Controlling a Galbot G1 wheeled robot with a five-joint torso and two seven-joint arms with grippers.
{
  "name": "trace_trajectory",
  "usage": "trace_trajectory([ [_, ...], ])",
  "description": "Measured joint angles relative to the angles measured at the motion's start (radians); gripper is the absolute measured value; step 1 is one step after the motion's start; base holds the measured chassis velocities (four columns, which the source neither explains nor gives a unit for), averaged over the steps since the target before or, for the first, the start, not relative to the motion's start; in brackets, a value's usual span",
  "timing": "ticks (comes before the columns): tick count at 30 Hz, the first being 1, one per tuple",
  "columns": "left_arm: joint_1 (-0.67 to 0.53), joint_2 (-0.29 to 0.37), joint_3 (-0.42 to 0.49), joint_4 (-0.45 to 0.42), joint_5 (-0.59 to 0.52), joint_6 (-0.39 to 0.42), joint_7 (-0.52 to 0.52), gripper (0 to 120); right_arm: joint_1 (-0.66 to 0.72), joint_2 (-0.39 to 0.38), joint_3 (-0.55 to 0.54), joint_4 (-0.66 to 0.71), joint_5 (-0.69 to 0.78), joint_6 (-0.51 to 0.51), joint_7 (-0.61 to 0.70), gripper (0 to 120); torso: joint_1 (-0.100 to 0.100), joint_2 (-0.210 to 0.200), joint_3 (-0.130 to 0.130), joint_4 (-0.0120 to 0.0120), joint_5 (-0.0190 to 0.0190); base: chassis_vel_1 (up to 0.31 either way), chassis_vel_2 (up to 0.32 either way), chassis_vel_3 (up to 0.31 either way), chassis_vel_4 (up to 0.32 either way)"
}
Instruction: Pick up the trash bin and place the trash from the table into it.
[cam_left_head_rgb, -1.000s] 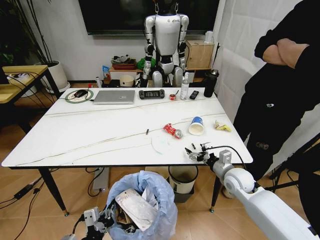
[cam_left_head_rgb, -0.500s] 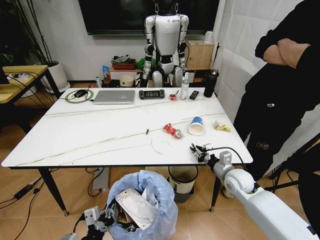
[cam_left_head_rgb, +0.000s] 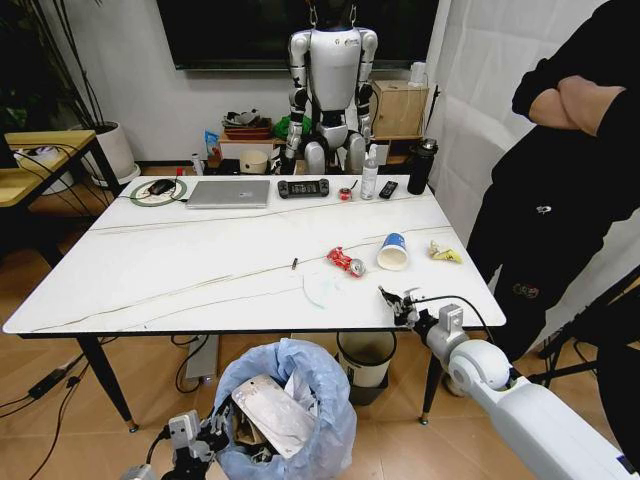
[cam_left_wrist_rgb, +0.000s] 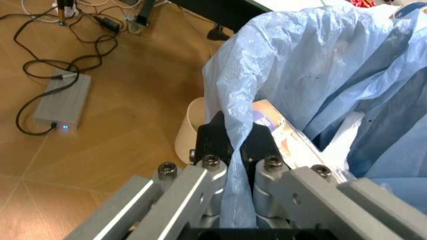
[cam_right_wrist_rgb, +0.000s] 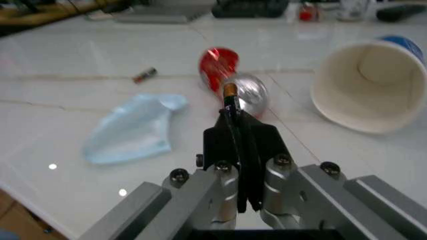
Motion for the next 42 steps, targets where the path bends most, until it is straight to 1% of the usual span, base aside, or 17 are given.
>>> trace_trajectory([
  [2, -0.001, 0.001, 0.001, 0.0, 0.0, 0.0, 0.0, 0, -0.02, -0.019, 0.002, 0.065, 0.048, 0.052, -0.073, 0, 0.0, 0.0, 0.0, 0.0, -0.0002, 0.0, 0.0, 0.0, 0.0],
  [4, -0.002, 0.001, 0.001, 0.0, 0.0, 0.0, 0.0, 0, -0.026, -0.025, 0.001, 0.082, 0.058, 0.066, -0.092, 0, 0.0, 0.0, 0.0, -0.0001, -0.0002, 0.0, 0.0, 0.0, 0.0],
  [7, -0.004, 0.0, 0.005, 0.0, -0.001, 0.0, 0.0, 0, -0.052, -0.049, -0.045, 0.168, 0.092, 0.134, -0.158, 0, 0.0, 0.0, 0.0, -0.0002, -0.0002, 0.0, 0.0, 0.0, 0.0],
  [9, -0.005, -0.002, 0.006, 0.0, -0.001, 0.001, 0.0, 0, -0.065, -0.064, -0.122, 0.239, 0.075, 0.178, -0.191, 0, 0.0, 0.0, 0.0, -0.0002, -0.0002, 0.0, 0.0, 0.0, 0.0],
  [10, -0.005, -0.002, 0.006, 0.0, -0.001, 0.001, 0.0, 0, -0.065, -0.064, -0.122, 0.239, 0.075, 0.178, -0.191, 0, 0.0, 0.0, 0.0, -0.0002, -0.0002, 0.0, 0.0, 0.0, 0.0],
  [12, -0.003, -0.005, 0.007, 0.0, -0.001, 0.001, 0.001, 0, -0.068, -0.068, -0.201, 0.283, 0.044, 0.209, -0.202, 0, 0.0, 0.0, 0.0, -0.0001, -0.0002, 0.0, 0.0, 0.0, 0.0],
  [15, -0.001, -0.007, 0.008, -0.006, 0.0, 0.001, 0.001, 0, -0.067, -0.071, -0.299, 0.298, -0.004, 0.248, -0.23, 0, 0.0, 0.0, 0.0, 0.0, 0.0, 0.0, 0.0, 0.0, 0.0],
  [20, -0.002, -0.008, 0.002, -0.016, -0.001, 0.001, 0.002, 0, -0.066, -0.081, -0.375, 0.268, -0.081, 0.263, -0.269, 0, 0.0, 0.0, 0.0, -0.0001, 0.0, 0.0, 0.0, 0.0, 0.0],
  [26, -0.006, -0.009, 0.0, -0.018, -0.003, 0.002, 0.002, 0, -0.081, -0.1, -0.374, 0.223, -0.156, 0.271, -0.275, 1, 0.0, 0.0, 0.0, -0.0001, 0.0001, 0.0, 0.0, 0.0, 0.0],
  [27, -0.008, -0.009, 0.001, -0.014, -0.003, 0.002, 0.002, 0, -0.088, -0.105, -0.362, 0.219, -0.158, 0.271, -0.278, 8, 0.0, 0.0, 0.0, -0.0001, 0.0, 0.0, 0.0, 0.0, 0.0],
  [28, -0.008, -0.009, 0.001, -0.014, -0.003, 0.002, 0.002, 0, -0.088, -0.105, -0.362, 0.219, -0.158, 0.271, -0.278, 8, 0.0, 0.0, 0.0, -0.0001, 0.0, 0.0, 0.0, 0.0, 0.0],
  [30, -0.009, -0.01, 0.005, -0.01, -0.003, 0.002, 0.002, 0, -0.096, -0.11, -0.348, 0.218, -0.159, 0.271, -0.284, 14, 0.0, 0.0, 0.0, -0.0001, -0.0001, 0.0, 0.0, 0.0, 0.0],
  [31, -0.011, -0.01, 0.007, -0.007, -0.002, 0.002, 0.002, 0, -0.104, -0.116, -0.334, 0.222, -0.159, 0.271, -0.286, 21, 0.0, 0.0, 0.0, -0.0002, -0.0001, 0.0, 0.0, 0.0, 0.0],
  [34, -0.013, -0.01, 0.01, -0.004, -0.001, 0.003, 0.001, 0, -0.106, -0.115, -0.313, 0.232, -0.152, 0.271, -0.285, 34, 0.0, 0.0, 0.0, -0.0001, -0.0001, 0.0, 0.0, 0.0, 0.0],
  [35, -0.013, -0.01, 0.01, -0.004, -0.001, 0.003, 0.001, 0, -0.106, -0.115, -0.313, 0.232, -0.152, 0.271, -0.285, 34, 0.0, 0.0, 0.0, -0.0001, -0.0001, 0.0, 0.0, 0.0, 0.0],
  [39, -0.011, -0.01, 0.012, -0.003, 0.001, 0.003, 0.001, 0, -0.084, -0.092, -0.291, 0.24, -0.116, 0.255, -0.252, 49, 0.0, 0.0, 0.0, -0.0002, -0.0001, 0.0, 0.0, 0.0, 0.0],
  [42, -0.005, -0.01, 0.01, -0.009, 0.002, 0.003, 0.001, 0, -0.027, -0.04, -0.267, 0.224, -0.049, 0.211, -0.174, 64, 0.0, 0.0, 0.0, -0.0001, 0.0, 0.0, 0.0, 0.0, 0.0],
])
